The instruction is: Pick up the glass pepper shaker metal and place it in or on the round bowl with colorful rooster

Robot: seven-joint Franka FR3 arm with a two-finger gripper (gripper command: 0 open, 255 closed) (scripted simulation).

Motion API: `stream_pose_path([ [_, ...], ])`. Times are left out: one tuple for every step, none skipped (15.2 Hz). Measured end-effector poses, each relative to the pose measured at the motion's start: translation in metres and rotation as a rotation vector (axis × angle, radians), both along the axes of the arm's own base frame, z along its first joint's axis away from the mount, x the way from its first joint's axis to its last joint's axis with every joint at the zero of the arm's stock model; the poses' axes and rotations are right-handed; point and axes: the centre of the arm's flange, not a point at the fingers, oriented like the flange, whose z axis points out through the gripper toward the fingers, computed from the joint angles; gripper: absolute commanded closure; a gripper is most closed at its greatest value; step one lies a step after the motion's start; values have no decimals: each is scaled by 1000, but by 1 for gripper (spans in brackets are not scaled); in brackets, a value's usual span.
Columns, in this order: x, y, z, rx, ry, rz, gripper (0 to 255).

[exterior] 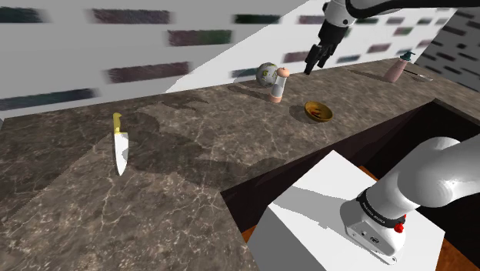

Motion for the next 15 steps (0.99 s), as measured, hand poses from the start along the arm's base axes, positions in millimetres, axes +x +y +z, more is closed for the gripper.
stream_pose_path([
  [10, -6, -5, -6, 1, 5, 0],
  [20, -12, -13, -12, 2, 10, 0],
  [31, -20, -19, -18, 3, 14, 0],
  [41, -27, -26, -24, 4, 19, 0],
  [52, -34, -28, -30, 6, 24, 0],
  [63, -39, -35, -36, 7, 29, 0],
  [71, -44, -40, -42, 8, 34, 0],
  [80, -48, -46, -48, 9, 39, 0],
  [92, -54, -50, -54, 11, 43, 0],
  [103, -65, -55, -60, 12, 48, 0],
  [111, -73, -62, -66, 13, 53, 0],
  [121, -80, -66, -72, 15, 57, 0],
  [129, -84, -73, -78, 16, 62, 0],
  [138, -89, -77, -84, 17, 67, 0],
  [149, -96, -83, -90, 18, 72, 0],
])
